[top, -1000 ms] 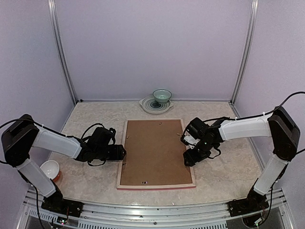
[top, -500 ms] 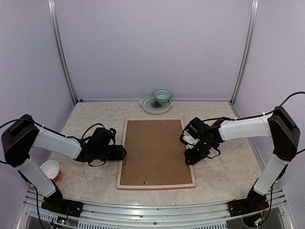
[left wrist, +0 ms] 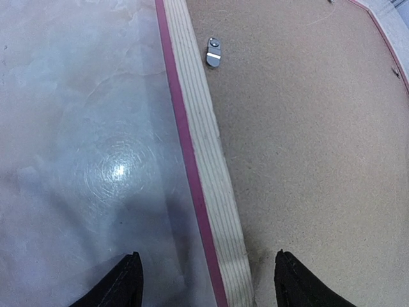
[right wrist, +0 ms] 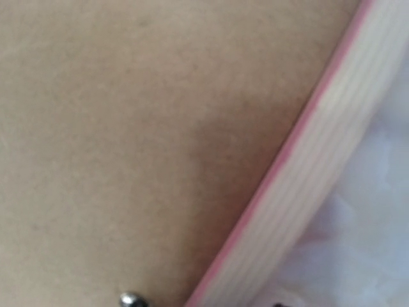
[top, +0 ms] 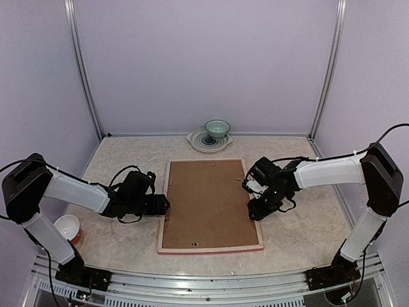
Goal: Put the photo into the frame
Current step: Press the fastener onto the backboard.
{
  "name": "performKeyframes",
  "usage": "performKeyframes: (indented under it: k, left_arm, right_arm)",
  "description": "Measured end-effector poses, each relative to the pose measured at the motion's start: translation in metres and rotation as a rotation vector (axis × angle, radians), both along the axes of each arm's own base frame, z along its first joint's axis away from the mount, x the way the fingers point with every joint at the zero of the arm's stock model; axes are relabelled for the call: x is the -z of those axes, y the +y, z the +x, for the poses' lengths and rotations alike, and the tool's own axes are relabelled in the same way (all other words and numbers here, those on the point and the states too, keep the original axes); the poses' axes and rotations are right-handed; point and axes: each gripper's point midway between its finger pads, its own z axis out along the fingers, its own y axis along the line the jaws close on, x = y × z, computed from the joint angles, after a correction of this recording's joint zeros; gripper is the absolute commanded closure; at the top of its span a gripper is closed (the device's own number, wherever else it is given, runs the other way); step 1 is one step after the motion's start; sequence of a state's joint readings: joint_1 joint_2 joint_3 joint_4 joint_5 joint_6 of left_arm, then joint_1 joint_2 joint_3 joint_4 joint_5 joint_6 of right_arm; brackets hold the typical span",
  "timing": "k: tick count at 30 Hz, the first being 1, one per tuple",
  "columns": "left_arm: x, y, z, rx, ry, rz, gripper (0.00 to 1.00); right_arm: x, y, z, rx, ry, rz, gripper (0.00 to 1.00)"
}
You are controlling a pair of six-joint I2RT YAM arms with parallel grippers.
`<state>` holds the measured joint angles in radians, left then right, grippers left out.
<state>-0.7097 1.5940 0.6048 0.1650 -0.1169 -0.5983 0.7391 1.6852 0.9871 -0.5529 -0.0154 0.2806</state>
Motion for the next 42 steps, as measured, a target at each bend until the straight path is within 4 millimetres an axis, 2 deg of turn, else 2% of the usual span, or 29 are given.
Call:
performKeyframes:
  k: [4, 9, 13, 17, 22, 25, 33, 42]
  left_arm:
    - [-0.001, -0.001, 0.000, 0.001, -0.002, -0.002, 0.23]
    - [-0.003, 0.000, 0.000, -0.002, 0.004, 0.002, 0.19]
    - [-0.005, 0.005, 0.004, -0.018, 0.014, 0.012, 0.16]
    - [-0.020, 0.005, 0.020, -0.046, -0.009, 0.005, 0.14]
    - [-0.053, -0.003, 0.056, -0.072, -0.081, -0.027, 0.14]
    - [-0.064, -0.004, 0.076, -0.091, -0.109, -0.037, 0.14]
    - [-0.051, 0.004, 0.106, -0.106, -0.091, -0.011, 0.16]
    - [-0.035, 0.015, 0.127, -0.099, -0.065, 0.003, 0.24]
  right_arm:
    - [-0.001, -0.002, 0.001, 0.001, -0.008, -0.010, 0.29]
    - [-0.013, -0.002, 0.007, 0.008, -0.041, 0.008, 0.20]
    - [-0.029, 0.000, 0.021, 0.037, -0.085, 0.035, 0.15]
    - [-0.039, -0.002, 0.036, 0.080, -0.120, 0.050, 0.10]
    - [-0.049, -0.004, 0.054, 0.135, -0.160, 0.080, 0.07]
    - [-0.053, -0.009, 0.064, 0.175, -0.172, 0.108, 0.07]
    - [-0.062, -0.023, 0.091, 0.269, -0.191, 0.198, 0.09]
    - [-0.065, -0.023, 0.098, 0.281, -0.190, 0.254, 0.09]
